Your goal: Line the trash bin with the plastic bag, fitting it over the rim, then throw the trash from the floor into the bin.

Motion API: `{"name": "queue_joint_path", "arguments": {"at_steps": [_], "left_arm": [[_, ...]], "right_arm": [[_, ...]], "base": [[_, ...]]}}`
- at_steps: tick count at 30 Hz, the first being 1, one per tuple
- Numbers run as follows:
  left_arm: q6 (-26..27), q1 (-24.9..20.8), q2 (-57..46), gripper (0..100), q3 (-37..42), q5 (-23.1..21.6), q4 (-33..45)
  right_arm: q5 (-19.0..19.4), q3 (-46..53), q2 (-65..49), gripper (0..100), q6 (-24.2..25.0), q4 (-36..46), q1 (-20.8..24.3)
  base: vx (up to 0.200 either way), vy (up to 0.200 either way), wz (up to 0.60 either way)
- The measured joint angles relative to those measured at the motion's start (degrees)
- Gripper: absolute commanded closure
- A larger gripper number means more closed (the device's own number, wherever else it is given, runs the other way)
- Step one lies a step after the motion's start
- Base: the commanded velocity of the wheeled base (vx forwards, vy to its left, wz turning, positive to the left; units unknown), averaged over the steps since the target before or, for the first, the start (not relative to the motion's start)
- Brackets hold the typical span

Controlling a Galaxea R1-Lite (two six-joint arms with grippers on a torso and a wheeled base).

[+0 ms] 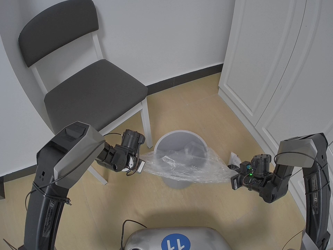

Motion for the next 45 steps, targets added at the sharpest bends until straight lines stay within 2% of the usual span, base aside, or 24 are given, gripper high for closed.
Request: {"name": "queue_joint_path", "arguments": {"at_steps": [8, 10, 12, 16, 24, 27, 29, 30, 31, 35, 40, 45], "left_arm": [[0.0, 0.0, -1.3, 100, 1.3, -0.1, -0.5], [0.0, 0.0, -1.7, 100, 1.6, -0.1, -0.5], [0.0, 0.0, -2.1, 100, 2.1, -0.2, -0.5], [0.1, 0.0, -2.6, 100, 2.5, -0.6, -0.6], [0.3, 0.3, -3.0, 100, 2.7, -1.1, -0.5], [0.4, 0.5, -2.8, 100, 2.5, -1.2, -0.5], [0.4, 0.7, -2.7, 100, 2.4, -1.3, -0.5], [0.4, 0.8, -2.7, 100, 2.3, -1.3, -0.5], [0.4, 0.8, -2.6, 0, 2.3, -1.4, -0.6], [0.2, 1.0, -2.5, 0, 2.5, -2.0, -0.6], [0.4, 1.1, -3.0, 0, 3.0, -2.5, -0.5], [1.3, 1.2, -4.4, 0, 4.7, -2.5, -0.5]], "right_arm": [[0.6, 2.7, -1.9, 0, -0.7, -2.7, 0.4], [1.6, 3.9, -2.9, 0, -0.7, -3.1, 0.3], [4.2, 5.4, -4.2, 0, -0.8, -3.5, 0.0], [12.2, 7.8, -6.3, 0, -1.1, -4.2, -1.6], [35.2, 11.4, -7.6, 0, -4.2, -6.7, -10.1], [41.4, 12.0, -7.1, 0, -5.1, -7.4, -13.8], [43.5, 12.1, -6.8, 0, -5.3, -8.1, -15.8], [43.9, 12.2, -6.7, 0, -5.1, -8.2, -16.5], [43.8, 12.3, -6.8, 0, -4.8, -8.3, -17.0], [42.2, 12.4, -7.4, 0, -3.4, -8.4, -17.4], [35.3, 12.2, -8.4, 0, -2.5, -8.4, -16.5], [20.7, 11.7, -9.9, 0, -0.6, -8.2, -13.3]], "base": [[0.000, 0.000, 0.00], [0.000, 0.000, 0.00], [0.000, 0.000, 0.00], [0.000, 0.000, 0.00], [0.000, 0.000, 0.00], [0.000, 0.000, 0.00], [0.000, 0.000, 0.00], [0.000, 0.000, 0.00], [0.000, 0.000, 0.00], [0.000, 0.000, 0.00], [0.000, 0.000, 0.00], [0.000, 0.000, 0.00]]}}
